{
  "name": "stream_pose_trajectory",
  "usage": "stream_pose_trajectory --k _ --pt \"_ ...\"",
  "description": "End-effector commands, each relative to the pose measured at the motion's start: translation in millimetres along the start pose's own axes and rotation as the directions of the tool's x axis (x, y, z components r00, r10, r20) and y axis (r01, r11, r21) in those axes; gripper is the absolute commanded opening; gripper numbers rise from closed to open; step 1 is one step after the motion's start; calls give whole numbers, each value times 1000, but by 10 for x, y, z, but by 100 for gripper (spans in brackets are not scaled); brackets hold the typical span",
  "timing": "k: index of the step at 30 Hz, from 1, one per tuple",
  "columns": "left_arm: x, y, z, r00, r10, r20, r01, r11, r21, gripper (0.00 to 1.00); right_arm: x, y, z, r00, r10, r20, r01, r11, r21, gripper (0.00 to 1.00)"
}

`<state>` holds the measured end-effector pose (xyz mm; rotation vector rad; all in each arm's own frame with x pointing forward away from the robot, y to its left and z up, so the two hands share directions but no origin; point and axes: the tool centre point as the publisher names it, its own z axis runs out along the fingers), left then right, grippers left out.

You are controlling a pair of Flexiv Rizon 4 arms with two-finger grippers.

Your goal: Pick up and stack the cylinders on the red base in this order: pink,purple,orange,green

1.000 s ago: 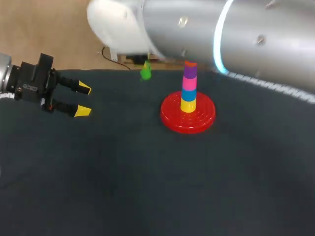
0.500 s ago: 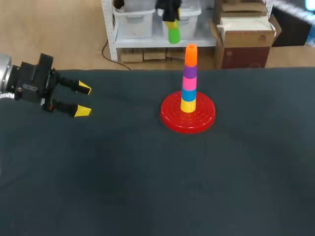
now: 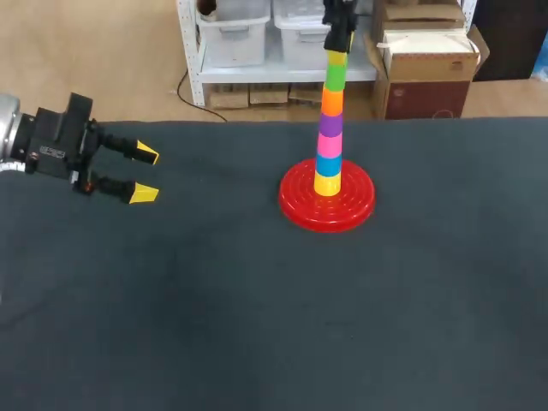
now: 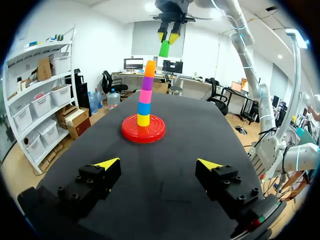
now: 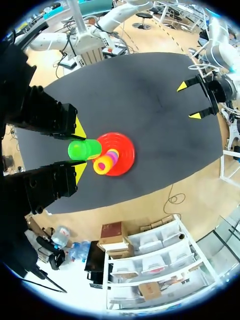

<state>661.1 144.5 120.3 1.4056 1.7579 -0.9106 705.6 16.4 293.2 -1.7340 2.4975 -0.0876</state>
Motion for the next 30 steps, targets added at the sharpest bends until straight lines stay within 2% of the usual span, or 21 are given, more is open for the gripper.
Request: stream_pose_trajectory --k 1,14,25,30 --pt "12 -3 -7 1000 3 3 -3 1000 0 100 34 -59 59 999 1 53 -1 1000 -1 0" --pt "12 -3 -7 1000 3 3 -3 1000 0 100 -79 -231 178 1000 -19 -2 19 1000 -23 0" --pt "12 -3 -7 1000 3 3 -3 1000 0 100 -123 -323 109 999 -31 -19 31 999 -11 0" --pt "12 -3 -7 1000 3 3 -3 1000 0 100 -153 -355 193 999 -39 -30 38 999 -31 0"
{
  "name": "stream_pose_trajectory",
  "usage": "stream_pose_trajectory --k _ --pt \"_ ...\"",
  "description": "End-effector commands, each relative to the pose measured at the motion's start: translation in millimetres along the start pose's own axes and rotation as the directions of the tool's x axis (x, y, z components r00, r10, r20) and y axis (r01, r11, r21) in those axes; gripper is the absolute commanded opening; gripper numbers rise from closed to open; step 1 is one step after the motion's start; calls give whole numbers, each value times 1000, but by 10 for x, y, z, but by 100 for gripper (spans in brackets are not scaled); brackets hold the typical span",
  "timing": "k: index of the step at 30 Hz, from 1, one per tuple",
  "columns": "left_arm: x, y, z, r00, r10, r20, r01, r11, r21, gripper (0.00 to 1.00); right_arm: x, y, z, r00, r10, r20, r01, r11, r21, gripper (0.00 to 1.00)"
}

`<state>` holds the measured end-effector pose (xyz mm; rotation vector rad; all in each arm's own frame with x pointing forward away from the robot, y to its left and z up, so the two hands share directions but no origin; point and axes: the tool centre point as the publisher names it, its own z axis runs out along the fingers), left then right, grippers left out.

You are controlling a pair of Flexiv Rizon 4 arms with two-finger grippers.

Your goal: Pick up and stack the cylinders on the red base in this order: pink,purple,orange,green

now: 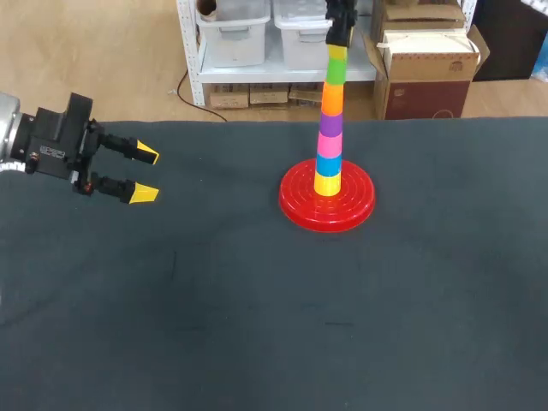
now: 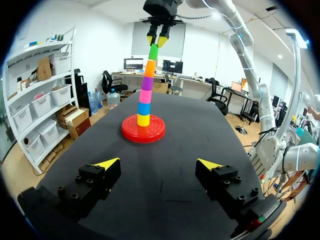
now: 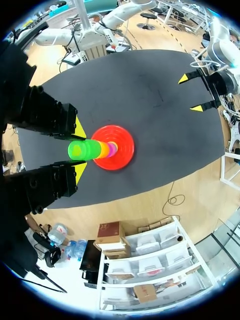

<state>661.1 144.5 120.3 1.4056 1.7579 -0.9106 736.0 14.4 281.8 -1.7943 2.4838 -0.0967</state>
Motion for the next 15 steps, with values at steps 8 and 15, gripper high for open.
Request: stream_pose_trajectory --k 8,15 --pt "12 -3 -7 1000 3 3 -3 1000 0 100 -93 -77 115 1000 -7 -29 6 999 -40 0" --pt "12 -3 -7 1000 3 3 -3 1000 0 100 -106 -44 300 999 -7 -48 3 997 -78 0"
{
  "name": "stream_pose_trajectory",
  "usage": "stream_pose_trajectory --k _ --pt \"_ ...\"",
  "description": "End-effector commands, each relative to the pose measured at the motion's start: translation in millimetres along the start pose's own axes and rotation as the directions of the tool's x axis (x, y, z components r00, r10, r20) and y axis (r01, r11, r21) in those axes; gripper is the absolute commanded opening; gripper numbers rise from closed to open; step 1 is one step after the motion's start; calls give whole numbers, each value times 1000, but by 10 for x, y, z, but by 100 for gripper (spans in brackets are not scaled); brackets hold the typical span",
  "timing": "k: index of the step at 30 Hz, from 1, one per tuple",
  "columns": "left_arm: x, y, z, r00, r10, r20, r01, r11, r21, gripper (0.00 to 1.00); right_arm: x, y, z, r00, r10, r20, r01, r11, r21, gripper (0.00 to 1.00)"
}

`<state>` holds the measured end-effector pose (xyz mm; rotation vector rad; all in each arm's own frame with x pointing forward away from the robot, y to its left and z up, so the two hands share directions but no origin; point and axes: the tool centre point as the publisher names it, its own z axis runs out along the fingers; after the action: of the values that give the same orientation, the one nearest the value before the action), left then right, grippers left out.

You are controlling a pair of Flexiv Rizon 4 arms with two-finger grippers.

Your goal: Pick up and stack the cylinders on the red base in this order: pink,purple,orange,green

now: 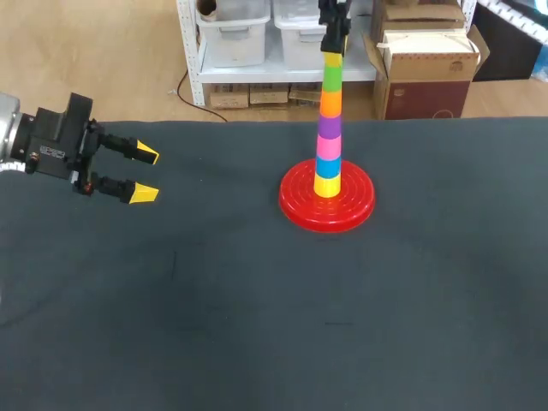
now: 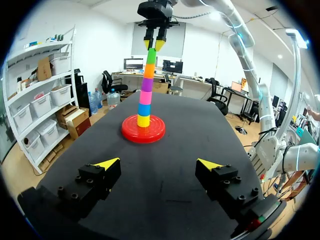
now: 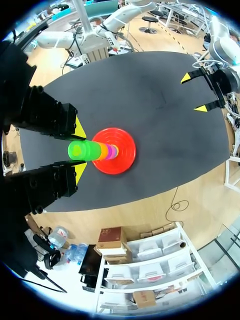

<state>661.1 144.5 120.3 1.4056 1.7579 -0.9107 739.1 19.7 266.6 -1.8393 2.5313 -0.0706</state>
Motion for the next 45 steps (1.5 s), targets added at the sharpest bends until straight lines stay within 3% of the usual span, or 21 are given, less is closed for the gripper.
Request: stream_pose_trajectory --k 1,9,13,14,15,16,24,29,39,42,45 --pt "12 -3 -7 1000 3 3 -3 1000 0 100 -50 -47 171 1000 3 -6 -3 1000 -28 0" --pt "12 -3 -7 1000 3 3 -3 1000 0 100 -50 -3 233 1000 6 3 -5 999 -47 0" --pt "12 -3 -7 1000 3 3 -3 1000 0 100 -76 65 123 1000 18 23 -17 1000 -22 0" --pt "12 -3 -7 1000 3 3 -3 1000 0 100 -82 89 79 999 21 30 -21 1000 -12 28" --pt "12 -3 -7 1000 3 3 -3 1000 0 100 -92 118 34 999 22 40 -22 1000 1 72" --pt "12 -3 -7 1000 3 3 -3 1000 0 100 -99 147 -5 998 16 55 -17 1000 17 100" --pt "12 -3 -7 1000 3 3 -3 1000 0 100 33 431 -184 986 35 163 -52 993 102 100" --pt "12 -3 -7 1000 3 3 -3 1000 0 100 297 594 -183 972 78 221 -108 985 131 100" --pt "12 -3 -7 1000 3 3 -3 1000 0 100 1024 890 21 890 171 423 -265 948 176 100" --pt "12 -3 -7 1000 3 3 -3 1000 0 100 1124 861 93 847 204 491 -301 945 127 100" --pt "12 -3 -7 1000 3 3 -3 1000 0 100 1124 861 93 847 204 491 -301 945 127 100"
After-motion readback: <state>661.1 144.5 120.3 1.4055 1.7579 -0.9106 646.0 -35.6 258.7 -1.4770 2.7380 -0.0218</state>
